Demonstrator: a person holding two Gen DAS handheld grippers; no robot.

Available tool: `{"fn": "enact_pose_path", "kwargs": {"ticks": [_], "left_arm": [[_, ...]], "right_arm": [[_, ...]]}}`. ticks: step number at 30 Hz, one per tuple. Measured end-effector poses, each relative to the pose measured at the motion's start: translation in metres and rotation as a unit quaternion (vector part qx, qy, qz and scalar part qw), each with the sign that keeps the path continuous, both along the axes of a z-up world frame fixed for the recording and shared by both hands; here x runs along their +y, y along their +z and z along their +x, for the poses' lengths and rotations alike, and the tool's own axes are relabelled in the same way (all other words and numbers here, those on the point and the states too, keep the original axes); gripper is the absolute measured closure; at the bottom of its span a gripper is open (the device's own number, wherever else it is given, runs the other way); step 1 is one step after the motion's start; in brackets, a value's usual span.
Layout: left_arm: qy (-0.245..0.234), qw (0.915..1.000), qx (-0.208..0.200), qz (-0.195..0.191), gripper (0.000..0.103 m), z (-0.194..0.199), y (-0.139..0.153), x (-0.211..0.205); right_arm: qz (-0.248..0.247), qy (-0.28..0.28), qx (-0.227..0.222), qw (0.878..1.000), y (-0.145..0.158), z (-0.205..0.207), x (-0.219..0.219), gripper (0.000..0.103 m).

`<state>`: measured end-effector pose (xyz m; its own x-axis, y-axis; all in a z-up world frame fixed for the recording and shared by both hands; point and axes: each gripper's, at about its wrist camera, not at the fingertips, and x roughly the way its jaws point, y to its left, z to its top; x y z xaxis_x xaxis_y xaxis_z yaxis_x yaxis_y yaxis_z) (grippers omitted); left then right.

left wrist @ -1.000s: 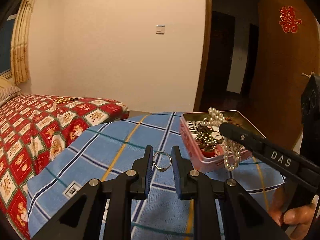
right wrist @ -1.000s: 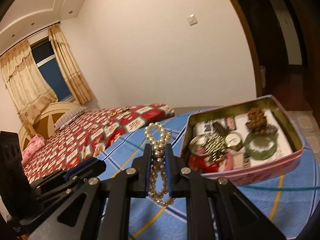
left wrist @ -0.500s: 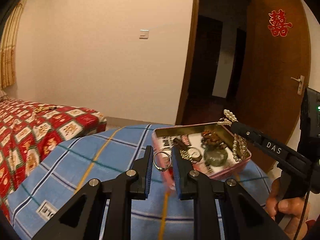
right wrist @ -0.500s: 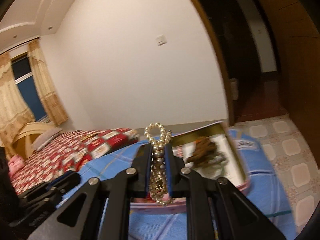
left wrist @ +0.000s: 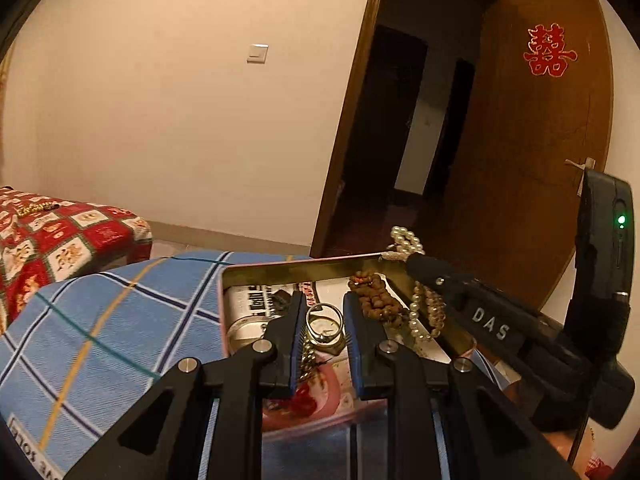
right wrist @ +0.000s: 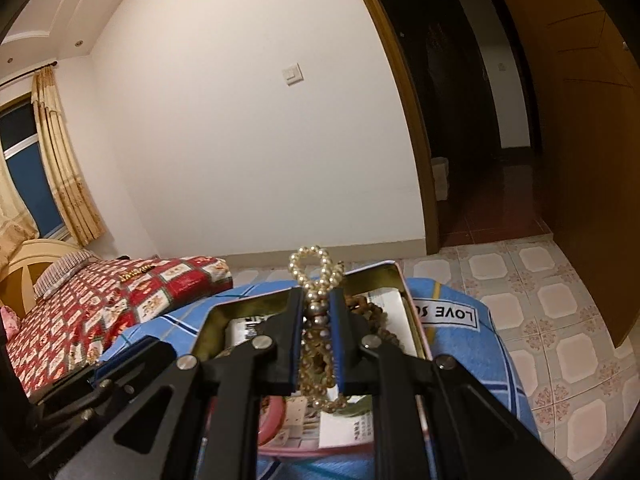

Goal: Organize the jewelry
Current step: 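Grasp the silver ring with the left gripper while the right gripper carries the pearls to the tin, then lower the pearls and ring into the tin and open both grippers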

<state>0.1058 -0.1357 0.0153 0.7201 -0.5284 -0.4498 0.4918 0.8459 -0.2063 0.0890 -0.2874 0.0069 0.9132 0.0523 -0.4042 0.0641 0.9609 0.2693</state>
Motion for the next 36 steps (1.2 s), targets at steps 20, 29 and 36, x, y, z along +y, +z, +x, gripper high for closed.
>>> {"fn": "enact_pose_path", "kwargs": {"ticks": [20, 29, 36], "left_arm": [[0.040, 0.9971, 0.036, 0.053, 0.084, 0.017, -0.022, -0.012], [0.049, 0.9945, 0.055, 0.075, 0.084, 0.020, -0.032, -0.019], [0.064, 0.9903, 0.076, 0.097, 0.084, 0.028, -0.037, -0.021]], "right_arm": [[-0.055, 0.003, 0.078, 0.995, -0.026, 0.036, 0.002, 0.087], [-0.043, 0.006, 0.098, 0.994, -0.031, 0.039, -0.002, 0.087], [-0.051, 0.016, 0.105, 0.993, -0.031, 0.041, 0.004, 0.087]]}}
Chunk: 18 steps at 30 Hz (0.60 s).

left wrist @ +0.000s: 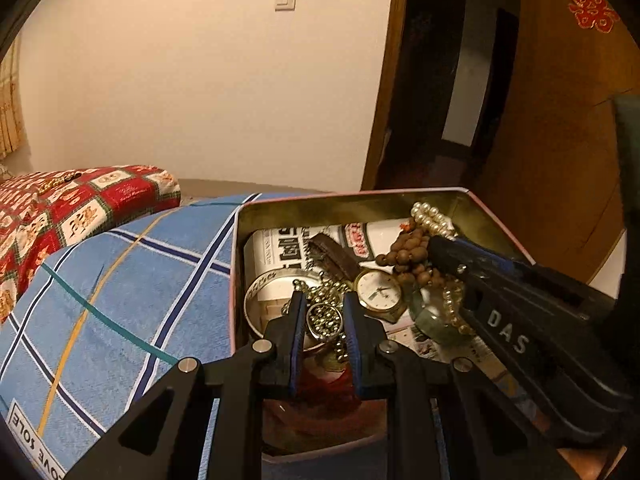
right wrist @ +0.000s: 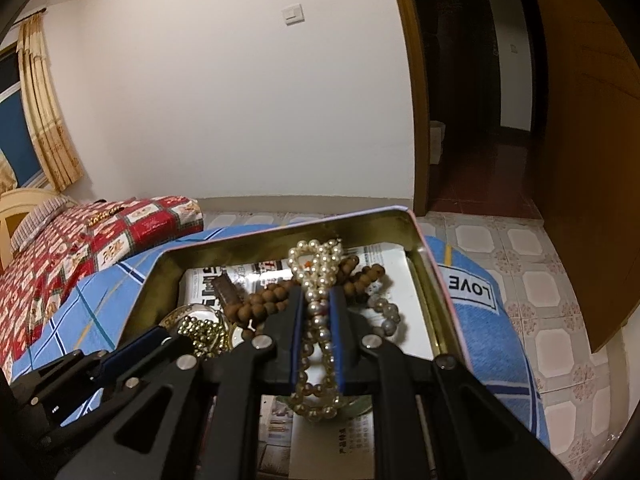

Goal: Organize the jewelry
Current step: 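Lower the pearls and ring into the tin and open both grippers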

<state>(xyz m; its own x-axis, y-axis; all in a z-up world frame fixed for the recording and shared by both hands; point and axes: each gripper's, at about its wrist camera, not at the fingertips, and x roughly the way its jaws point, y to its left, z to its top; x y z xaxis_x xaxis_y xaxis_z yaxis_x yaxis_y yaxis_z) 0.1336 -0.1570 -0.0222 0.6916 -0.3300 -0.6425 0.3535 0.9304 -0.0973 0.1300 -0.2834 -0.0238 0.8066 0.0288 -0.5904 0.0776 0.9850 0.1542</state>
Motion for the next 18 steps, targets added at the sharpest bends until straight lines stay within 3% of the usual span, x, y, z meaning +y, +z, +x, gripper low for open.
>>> {"fn": "enact_pose_path", "kwargs": {"ticks": [5, 7, 10, 11, 12, 13, 16, 18], "left_arm": [[0.004, 0.9997, 0.000, 0.022, 0.083, 0.000, -0.001, -0.005], [0.001, 0.9995, 0.000, 0.030, 0.076, -0.001, -0.002, -0.008], [-0.014, 0.9997, -0.005, 0.021, 0.053, -0.007, 0.000, -0.011], [-0.014, 0.9995, -0.013, 0.024, 0.037, -0.009, 0.002, -0.011], [-0.011, 0.9992, -0.026, 0.028, 0.028, -0.014, 0.004, -0.012], [-0.008, 0.9987, -0.039, 0.031, 0.026, -0.018, 0.007, -0.011], [-0.004, 0.9973, -0.065, 0.035, 0.024, -0.031, 0.011, -0.008], [0.000, 0.9972, -0.062, 0.041, 0.024, -0.033, 0.010, -0.006]], "right_arm": [[0.009, -0.001, -0.001, 1.000, 0.000, -0.001, -0.001, 0.084], [0.026, -0.003, -0.004, 1.000, 0.000, -0.003, -0.004, 0.079], [0.025, 0.003, -0.032, 0.999, 0.006, -0.011, 0.001, 0.054], [0.016, 0.004, -0.045, 0.999, 0.010, -0.016, 0.005, 0.039], [0.001, -0.004, -0.058, 0.998, 0.012, -0.021, 0.008, 0.031], [-0.021, -0.019, -0.080, 0.996, 0.017, -0.029, 0.011, 0.022], [-0.039, -0.049, -0.126, 0.990, 0.026, -0.047, 0.010, 0.008], [-0.035, -0.072, -0.137, 0.987, 0.028, -0.053, 0.005, 0.006]]}}
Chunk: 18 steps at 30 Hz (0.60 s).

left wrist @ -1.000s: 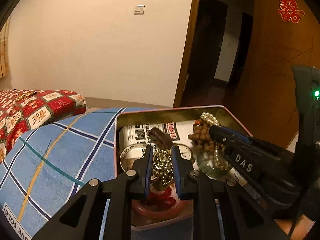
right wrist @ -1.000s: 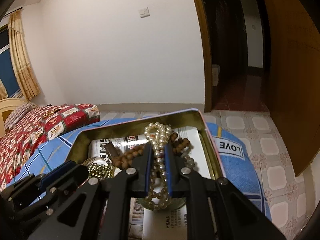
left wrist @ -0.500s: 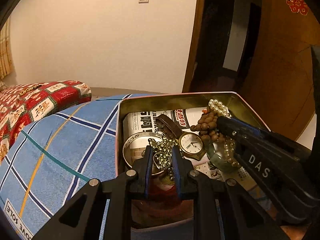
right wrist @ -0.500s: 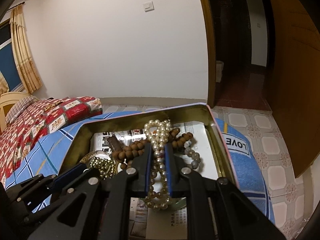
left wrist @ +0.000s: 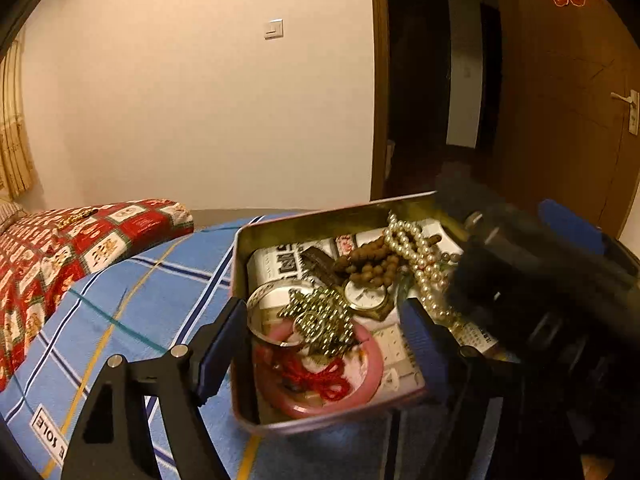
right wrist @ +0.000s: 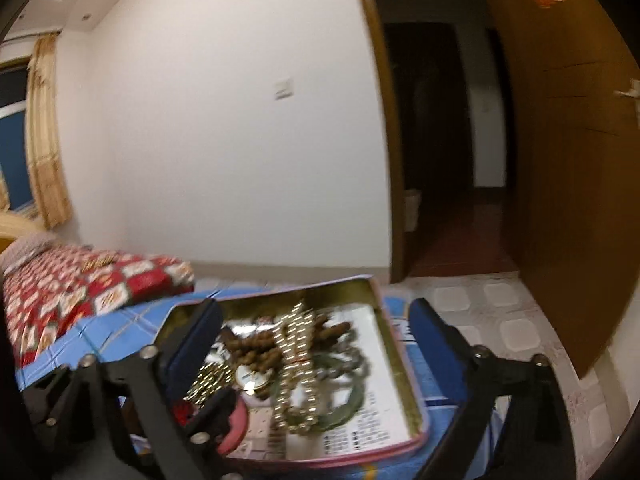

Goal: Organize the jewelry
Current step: 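Lower the pearls and ring into the tin and open both grippers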

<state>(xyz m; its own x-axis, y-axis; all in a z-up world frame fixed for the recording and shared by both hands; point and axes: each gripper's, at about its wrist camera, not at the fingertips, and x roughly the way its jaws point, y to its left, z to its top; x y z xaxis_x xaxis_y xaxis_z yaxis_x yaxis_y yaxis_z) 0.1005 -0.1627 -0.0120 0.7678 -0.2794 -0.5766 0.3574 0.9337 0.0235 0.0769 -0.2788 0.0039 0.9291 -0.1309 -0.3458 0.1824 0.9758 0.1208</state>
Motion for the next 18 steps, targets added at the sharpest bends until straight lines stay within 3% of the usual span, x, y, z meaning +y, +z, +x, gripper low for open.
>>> {"fn": "enact_pose_path", "kwargs": {"ticks": [6, 18], "left_arm": [[0.038, 0.9988, -0.028, -0.012, 0.024, -0.016, 0.007, 0.023], [0.078, 0.9946, -0.062, -0.027, 0.024, -0.056, 0.006, 0.055]], "right_arm": [[0.020, -0.039, 0.003, 0.999, -0.003, -0.013, -0.007, 0.006], [-0.041, -0.064, -0.014, 0.997, -0.002, -0.058, 0.021, 0.006]]}}
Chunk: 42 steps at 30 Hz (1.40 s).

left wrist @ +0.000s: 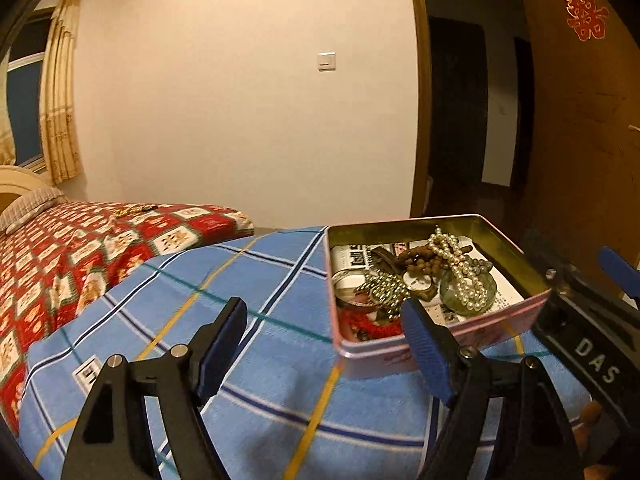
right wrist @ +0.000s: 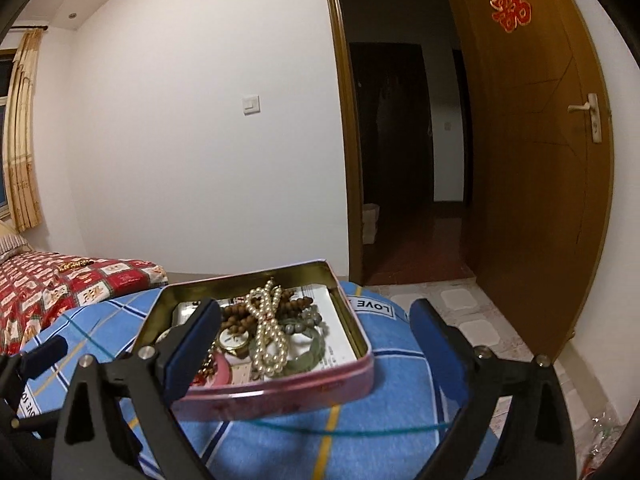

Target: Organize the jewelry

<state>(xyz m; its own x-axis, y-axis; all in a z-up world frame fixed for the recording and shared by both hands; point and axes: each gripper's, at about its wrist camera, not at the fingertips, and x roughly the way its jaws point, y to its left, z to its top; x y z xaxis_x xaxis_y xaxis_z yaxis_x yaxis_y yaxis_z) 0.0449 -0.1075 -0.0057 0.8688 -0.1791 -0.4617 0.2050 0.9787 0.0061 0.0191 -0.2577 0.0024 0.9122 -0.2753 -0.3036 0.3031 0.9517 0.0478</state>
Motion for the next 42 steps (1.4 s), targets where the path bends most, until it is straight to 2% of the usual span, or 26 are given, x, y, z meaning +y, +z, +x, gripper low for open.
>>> {"fn": "enact_pose_path", "kwargs": {"ticks": [6, 11, 18, 42], "left_arm": [[0.013, 0.9997, -0.015, -0.012, 0.024, -0.019, 0.001, 0.016], [0.018, 0.9990, -0.039, -0.015, 0.023, -0.037, 0.004, 0.023], [0.015, 0.9975, -0.066, -0.016, 0.016, -0.051, 0.008, 0.025], [0.011, 0.9974, -0.070, -0.010, 0.014, -0.054, 0.009, 0.022]], "right_arm": [[0.010, 0.000, -0.025, 1.000, 0.001, -0.028, 0.002, 0.006], [0.019, -0.016, -0.065, 0.998, 0.005, -0.050, 0.002, 0.005], [0.005, -0.035, -0.094, 0.995, 0.008, -0.063, 0.012, 0.003], [-0.016, -0.050, -0.108, 0.993, 0.009, -0.070, 0.016, 0.001]]}}
